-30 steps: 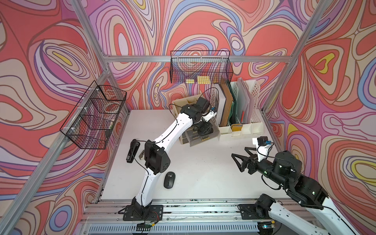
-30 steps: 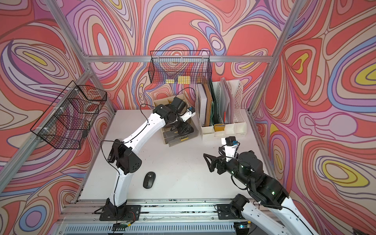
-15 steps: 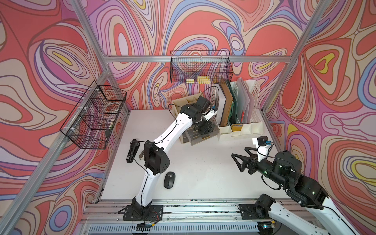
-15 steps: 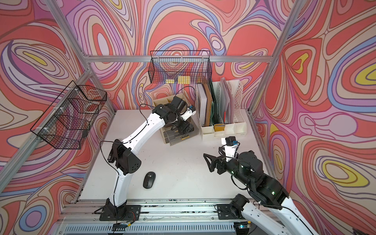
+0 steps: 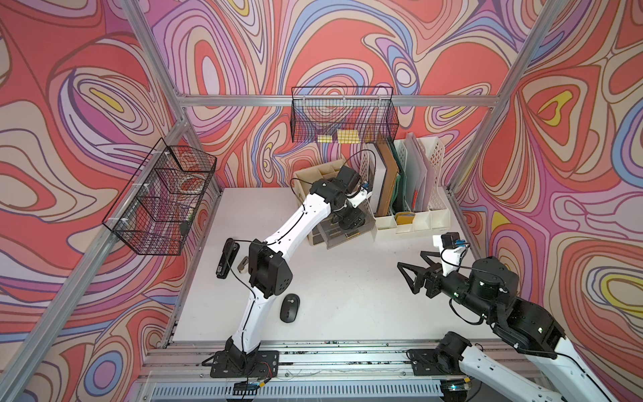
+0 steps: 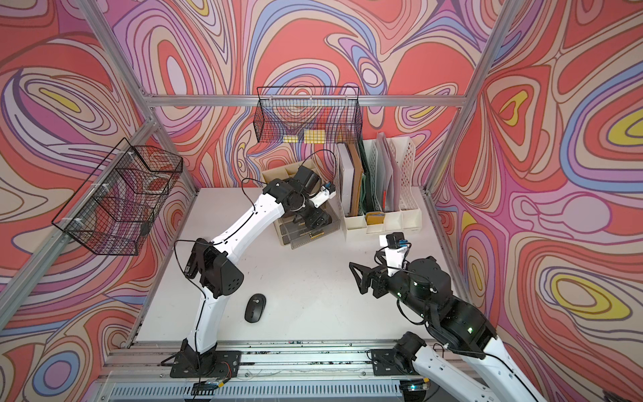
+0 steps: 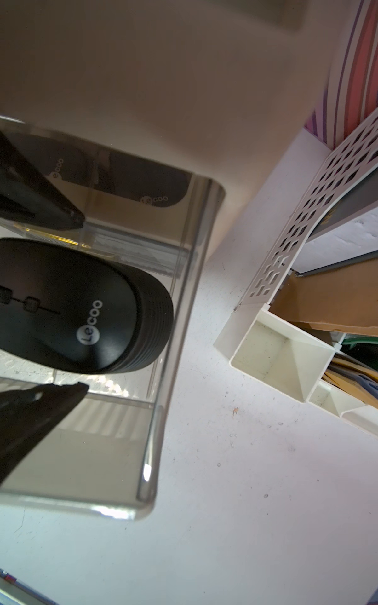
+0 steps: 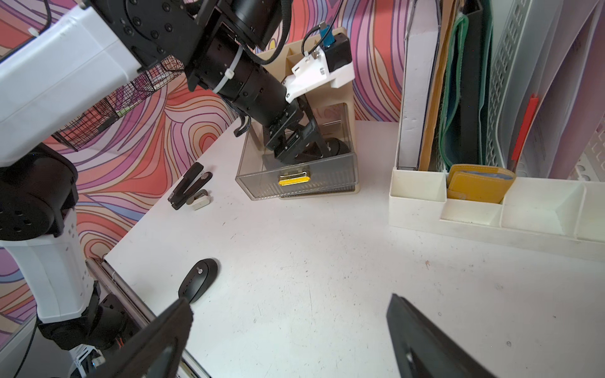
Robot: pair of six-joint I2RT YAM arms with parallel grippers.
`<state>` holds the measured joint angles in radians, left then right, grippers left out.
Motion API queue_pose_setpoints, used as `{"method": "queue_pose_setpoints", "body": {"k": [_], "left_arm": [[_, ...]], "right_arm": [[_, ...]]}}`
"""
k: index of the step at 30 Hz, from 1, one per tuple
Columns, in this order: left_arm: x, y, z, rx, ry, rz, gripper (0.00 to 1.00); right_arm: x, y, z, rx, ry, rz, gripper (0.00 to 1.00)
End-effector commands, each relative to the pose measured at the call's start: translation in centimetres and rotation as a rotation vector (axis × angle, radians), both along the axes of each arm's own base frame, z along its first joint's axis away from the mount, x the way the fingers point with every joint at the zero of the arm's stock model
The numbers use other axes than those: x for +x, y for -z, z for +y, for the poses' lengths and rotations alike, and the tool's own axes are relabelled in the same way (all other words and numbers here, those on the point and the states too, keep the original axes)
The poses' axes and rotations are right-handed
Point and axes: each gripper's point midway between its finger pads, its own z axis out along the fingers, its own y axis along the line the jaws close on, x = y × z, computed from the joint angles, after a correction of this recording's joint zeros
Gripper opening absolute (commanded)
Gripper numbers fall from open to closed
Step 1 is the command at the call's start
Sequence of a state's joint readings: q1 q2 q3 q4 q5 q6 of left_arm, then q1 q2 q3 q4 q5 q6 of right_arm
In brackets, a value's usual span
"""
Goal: Take the mice out of the drawer
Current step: Pick up the mouse from the drawer.
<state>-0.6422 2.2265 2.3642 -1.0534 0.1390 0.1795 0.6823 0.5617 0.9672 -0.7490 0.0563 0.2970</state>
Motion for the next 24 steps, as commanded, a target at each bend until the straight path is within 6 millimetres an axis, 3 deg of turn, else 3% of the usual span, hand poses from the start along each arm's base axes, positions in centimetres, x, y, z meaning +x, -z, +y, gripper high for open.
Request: {"method": "queue_pose_setpoints", "body": {"k": [1,15,24], "left_arm": [[1.0,3.3,1.6,0.102,-0.049,0.033,0.77],[1.2,2.7,1.8,0.077,-0.112,0.035,0.69],[1.2,3.8,1.8,0.1,-0.106,0.049,0.77]], "right_arm": [[0.0,-0.7,-0.1,0.013,0.005,-0.017,0.98],[0.5,-0.8,0.3,0.016,0.007,-0.003,0.97],[0.2,-0.5,-0.1,0.028,0.019,-0.003,0.97]]}}
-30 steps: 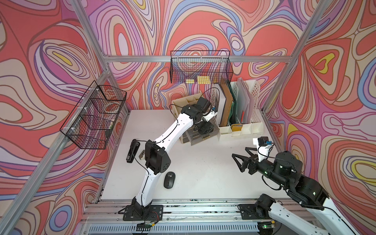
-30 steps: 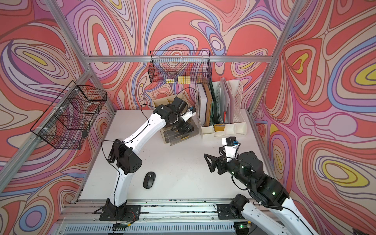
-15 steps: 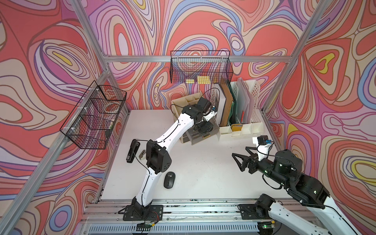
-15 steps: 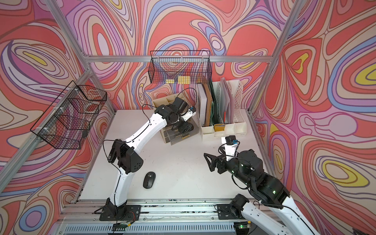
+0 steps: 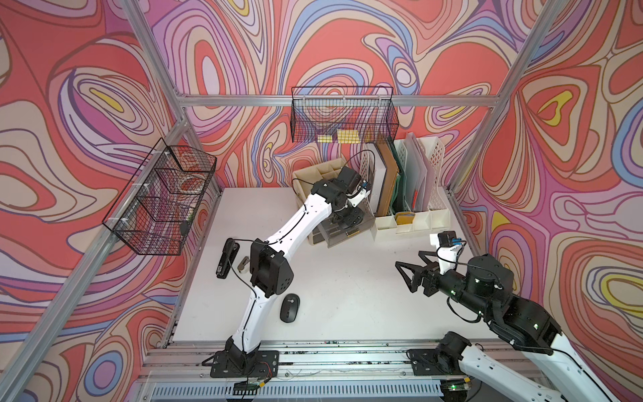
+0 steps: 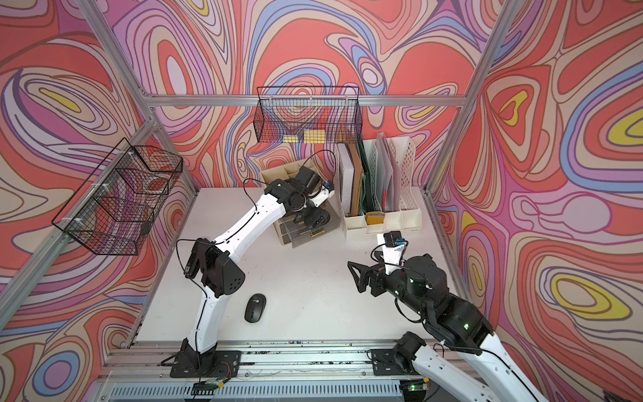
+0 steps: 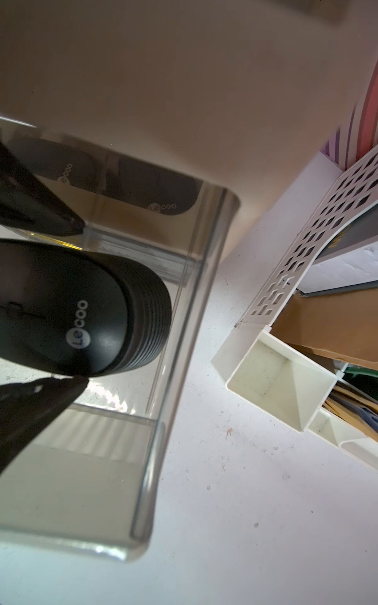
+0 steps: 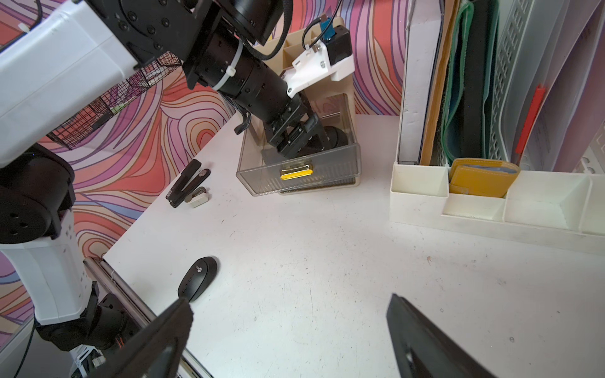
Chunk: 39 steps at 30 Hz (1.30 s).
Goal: Take the mice out of the drawer
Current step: Pick up the mouse from the drawer.
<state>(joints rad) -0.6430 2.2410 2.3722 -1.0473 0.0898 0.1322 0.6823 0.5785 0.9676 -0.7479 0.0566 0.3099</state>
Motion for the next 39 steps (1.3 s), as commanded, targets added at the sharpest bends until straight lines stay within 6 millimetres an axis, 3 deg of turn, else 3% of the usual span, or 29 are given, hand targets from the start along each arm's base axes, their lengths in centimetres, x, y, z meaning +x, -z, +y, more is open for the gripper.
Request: {"method": "queue_pose_setpoints", "body": {"k": [1,10,19,22,29,31,33,34,39], "left_arm": [[0.5,3.5,1.4,0.085,-0.041,0.058,0.77],[0.8,4.4,1.6,0.113,-0.048,0.058,0.78],[1.1,4.9,1.7,0.132,-0.055,0.049,0.66],[1.1,5.0,1.7,0.134,-0.052,0.05,0.73],[1.1,6.0,1.5,0.141,-0.046,0.07,0.75],[1.0,5.9,1.3,0.128,-0.044,0.072,0.7],[1.1,5.2,1.2,0.116,-0.044,0.058,0.56],[1.0,4.8,1.2,0.111,-0.043,0.052,0.54],[0.5,2.2,0.5,0.082,-0.02,0.001,0.52]], "right_arm": [[-0.1,-0.7,-0.3,0.026,0.015,-0.022,0.97],[-0.3,-0.8,-0.6,0.023,0.022,-0.024,0.97],[-0.3,-0.8,-0.7,0.031,0.023,-0.026,0.97],[-0.3,-0.7,-0.6,0.029,0.023,-0.026,0.98],[-0.3,-0.7,-0.8,0.03,0.028,-0.025,0.97],[-0.4,-0.6,-0.8,0.031,0.028,-0.026,0.97],[-0.4,-0.7,-0.9,0.031,0.031,-0.027,0.97],[-0.4,-0.6,-0.9,0.031,0.03,-0.027,0.98],[-0.3,-0.6,-0.6,0.035,0.02,-0.028,0.98]]}}
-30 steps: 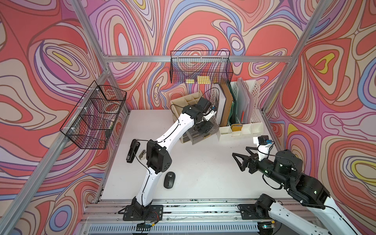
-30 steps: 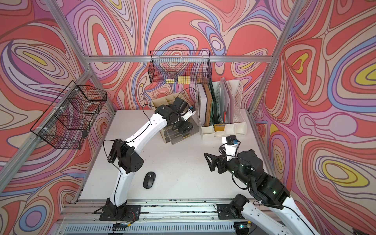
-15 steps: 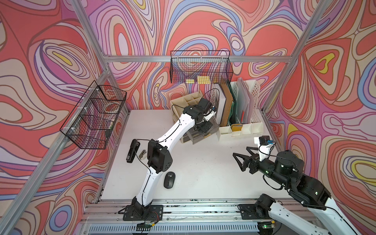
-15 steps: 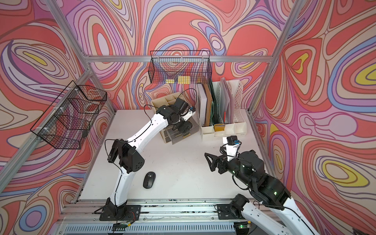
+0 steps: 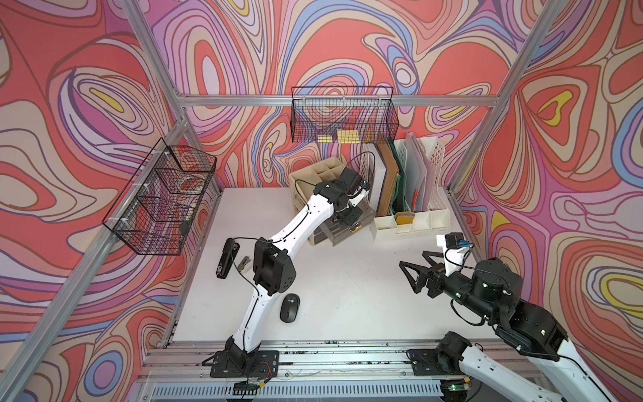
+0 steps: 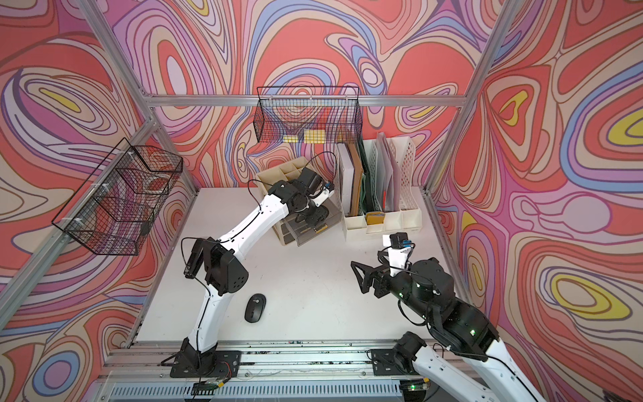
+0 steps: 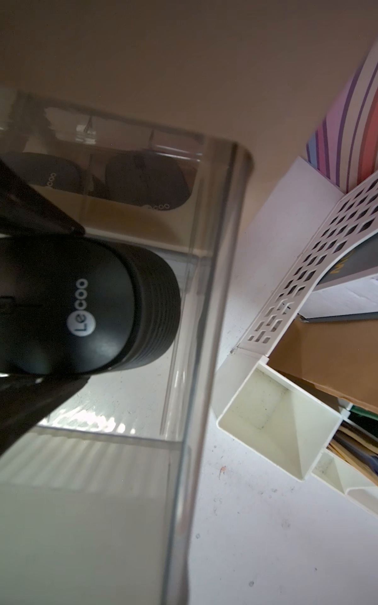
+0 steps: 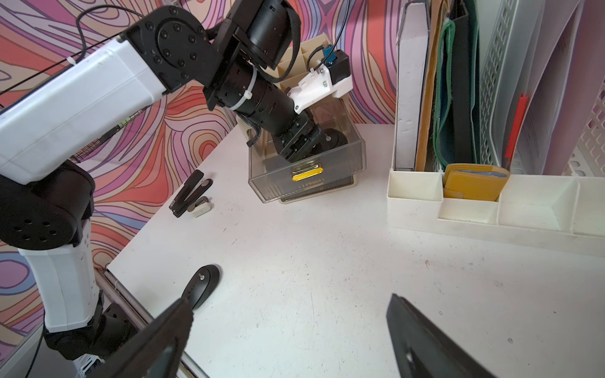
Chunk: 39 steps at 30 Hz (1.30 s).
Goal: Take the mice out of the drawer
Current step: Pick up the mouse from the drawer.
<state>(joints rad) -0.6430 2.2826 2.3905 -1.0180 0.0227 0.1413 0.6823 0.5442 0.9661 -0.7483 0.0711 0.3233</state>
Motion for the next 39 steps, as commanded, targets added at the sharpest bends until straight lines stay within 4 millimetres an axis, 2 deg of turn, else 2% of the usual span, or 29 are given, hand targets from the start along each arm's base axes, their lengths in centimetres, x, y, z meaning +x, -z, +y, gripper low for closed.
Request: {"method": "queue_pose_setpoints", "body": {"k": [1,10,16,22,30,39], "left_arm": [[-1.3,0.4,0.3,0.032,0.009,0.033,0.52],[-3.7,-4.7,-1.1,-0.043,0.051,-0.059,0.54],[-4.7,-6.8,-0.9,-0.065,0.051,-0.094,0.55],[-5.4,-8.1,-0.5,-0.085,0.042,-0.107,0.54],[-7.6,-8.9,2.0,-0.092,-0.064,-0.092,0.54],[-13.0,-7.1,7.4,-0.149,-0.316,-0.027,0.56]], "right_arm": [[0.1,0.1,0.1,0.008,0.0,-0.005,0.97],[0.2,0.1,0.6,0.014,-0.02,-0.011,0.97],[0.1,-0.1,0.7,0.017,-0.028,-0.014,0.97],[0.2,-0.3,1.0,0.026,-0.037,-0.016,0.97],[-0.4,-0.7,1.7,0.032,-0.091,-0.006,0.97],[-3.6,-0.6,3.4,0.015,-0.284,0.065,0.98]]}}
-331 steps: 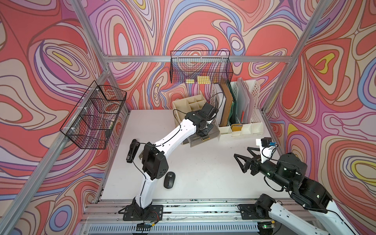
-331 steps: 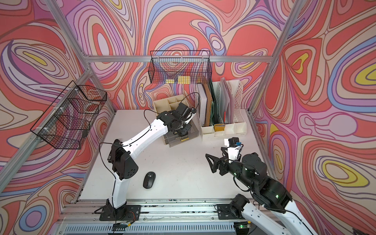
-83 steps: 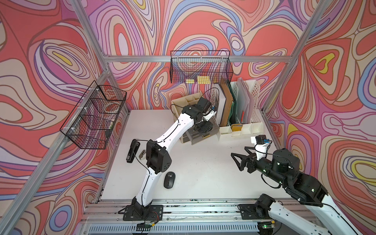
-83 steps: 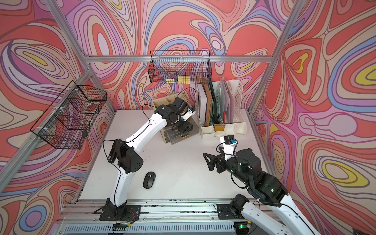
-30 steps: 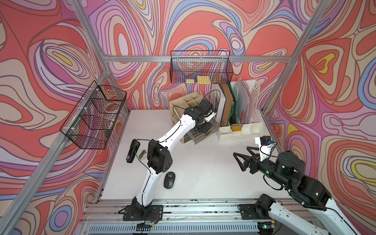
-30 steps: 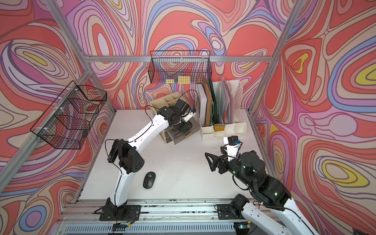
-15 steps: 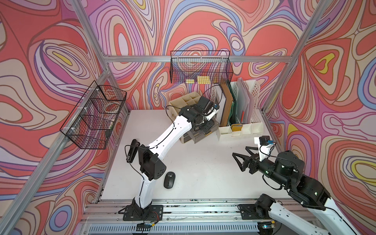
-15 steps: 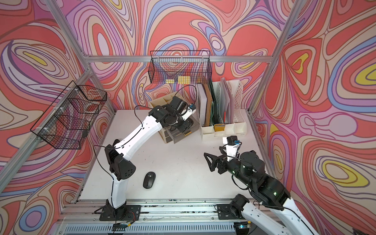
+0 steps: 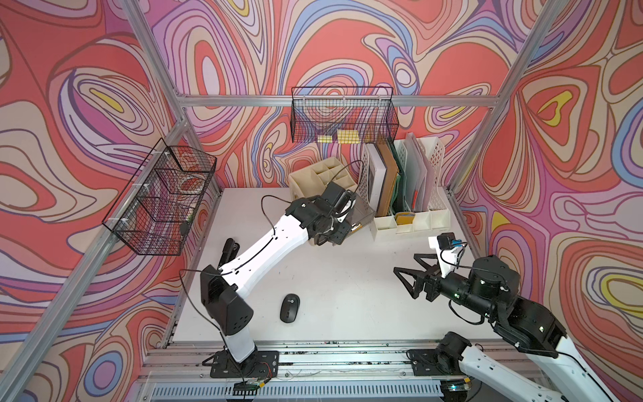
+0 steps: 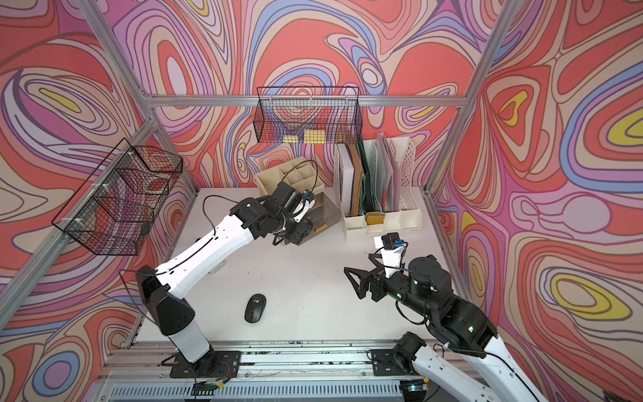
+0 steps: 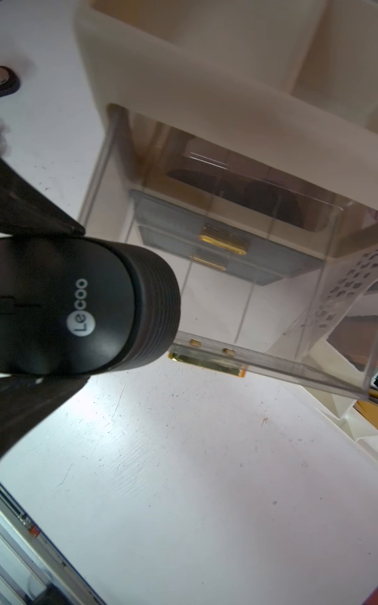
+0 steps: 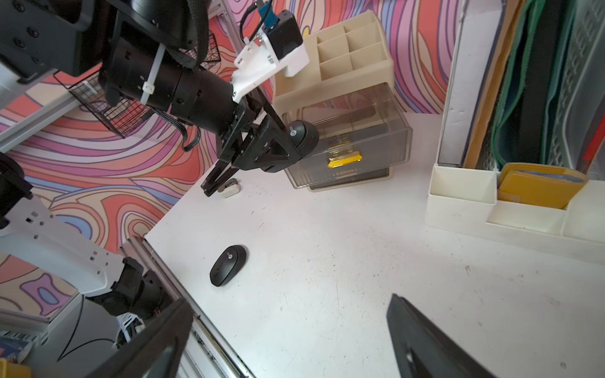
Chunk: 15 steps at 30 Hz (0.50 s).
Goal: Take the mice out of the drawer
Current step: Pick up the mouse from the drawer, then place the mouse at the center of the board.
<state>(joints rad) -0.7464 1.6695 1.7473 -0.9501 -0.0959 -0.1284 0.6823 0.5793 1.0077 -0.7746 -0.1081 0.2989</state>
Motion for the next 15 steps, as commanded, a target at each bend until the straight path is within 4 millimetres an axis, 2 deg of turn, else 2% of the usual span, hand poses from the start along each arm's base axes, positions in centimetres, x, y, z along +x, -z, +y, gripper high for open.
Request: {"method": "queue_pose_setpoints", "body": {"k": [1,7,15], "left_arm": [[-1.3,-0.3,1.7,-0.077,-0.163,-0.011,0.55],[-4.9,3.7,4.7,-0.107,-0.337,0.046,0.55],[-8.6,9.1,7.7,-0.083,-0.473,0.069,0.53]], "right_arm": [[-2.2,-0.1,1.2,0.003,-0.135,0.037,0.98],[-3.9,0.7,2.2,-0.021,-0.251,0.104,0.98],[-5.0,2.3,3.0,-0.023,-0.324,0.161,0.98]]}}
